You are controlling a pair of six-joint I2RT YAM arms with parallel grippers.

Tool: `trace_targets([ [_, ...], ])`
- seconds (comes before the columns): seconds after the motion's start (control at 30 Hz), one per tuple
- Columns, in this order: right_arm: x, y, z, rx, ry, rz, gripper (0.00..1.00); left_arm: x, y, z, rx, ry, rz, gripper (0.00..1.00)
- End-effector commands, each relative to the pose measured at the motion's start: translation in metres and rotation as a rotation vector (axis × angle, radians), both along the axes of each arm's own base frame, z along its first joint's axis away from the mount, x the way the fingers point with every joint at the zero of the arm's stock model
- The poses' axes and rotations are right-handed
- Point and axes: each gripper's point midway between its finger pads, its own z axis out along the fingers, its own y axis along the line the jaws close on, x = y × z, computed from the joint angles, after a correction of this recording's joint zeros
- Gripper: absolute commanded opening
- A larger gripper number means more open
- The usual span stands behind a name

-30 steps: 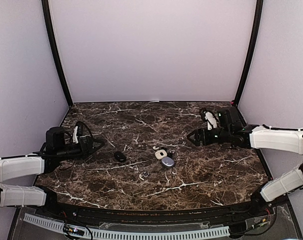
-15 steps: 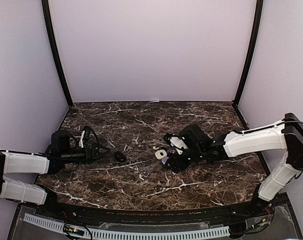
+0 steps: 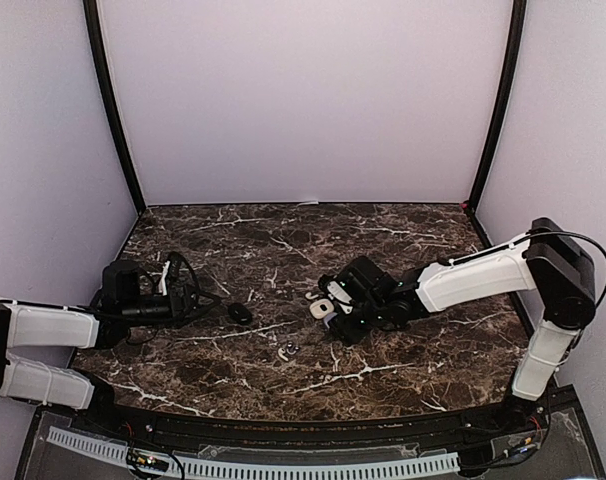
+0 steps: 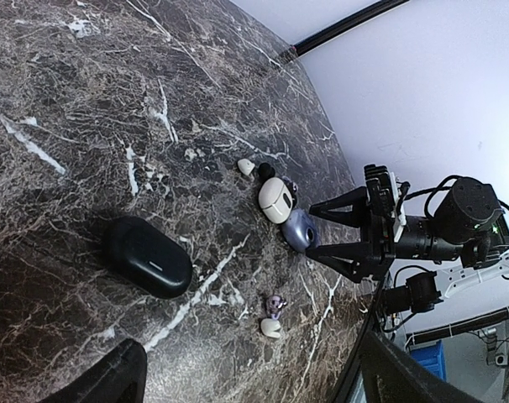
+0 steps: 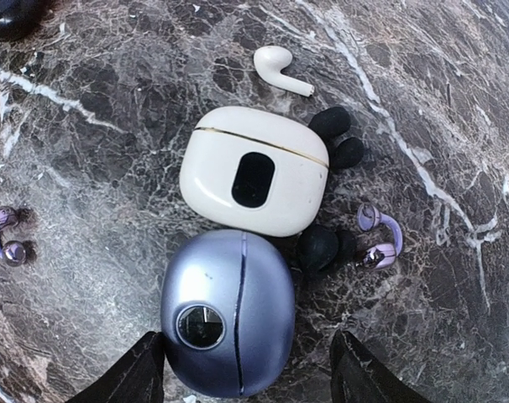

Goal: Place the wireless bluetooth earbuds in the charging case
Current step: Pick up the charging case from the center of the board.

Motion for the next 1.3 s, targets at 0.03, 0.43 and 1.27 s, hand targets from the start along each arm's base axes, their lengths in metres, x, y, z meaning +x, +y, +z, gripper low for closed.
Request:
trace_targets([
  [0.03, 0.000, 0.012, 0.005, 0.023, -0.013, 0.036, 0.64, -0.001, -0.001, 0.005, 0.002, -0.027, -0.010, 0.90],
  [0.43, -0.002, 0.016, 0.006, 0.032, -0.018, 0.051, 0.54, -0.006, -0.005, 0.007, -0.027, -0.014, -0.032, 0.90],
  [1.27, -0.002, 0.014, -0.011, -0.003, 0.001, 0.045, 0.46, -0.012, -0.022, 0.003, -0.037, 0.014, -0.100, 0.91],
])
